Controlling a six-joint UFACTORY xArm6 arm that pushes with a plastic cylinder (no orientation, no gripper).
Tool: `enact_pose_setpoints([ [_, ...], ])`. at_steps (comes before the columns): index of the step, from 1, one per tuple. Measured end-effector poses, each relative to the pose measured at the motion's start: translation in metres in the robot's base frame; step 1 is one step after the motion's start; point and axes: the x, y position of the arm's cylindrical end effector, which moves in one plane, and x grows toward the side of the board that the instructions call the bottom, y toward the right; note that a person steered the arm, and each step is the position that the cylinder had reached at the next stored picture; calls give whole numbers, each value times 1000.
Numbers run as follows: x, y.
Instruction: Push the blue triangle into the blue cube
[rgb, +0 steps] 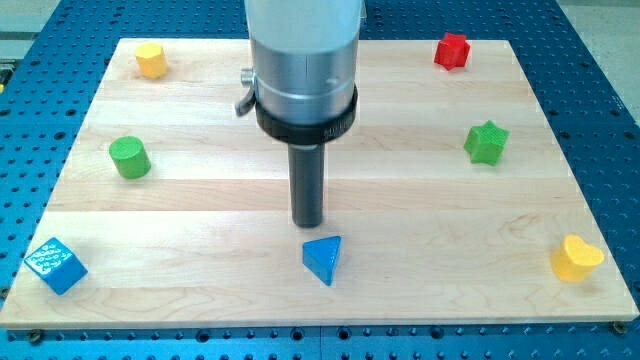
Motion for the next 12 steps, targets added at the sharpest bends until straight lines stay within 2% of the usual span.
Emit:
enact_pose_setpoints([
  [1,16,79],
  [2,36,93],
  [3,67,32],
  [4,67,-12],
  [6,67,-143],
  [9,48,-171],
  [11,13,-179],
  [12,27,-195],
])
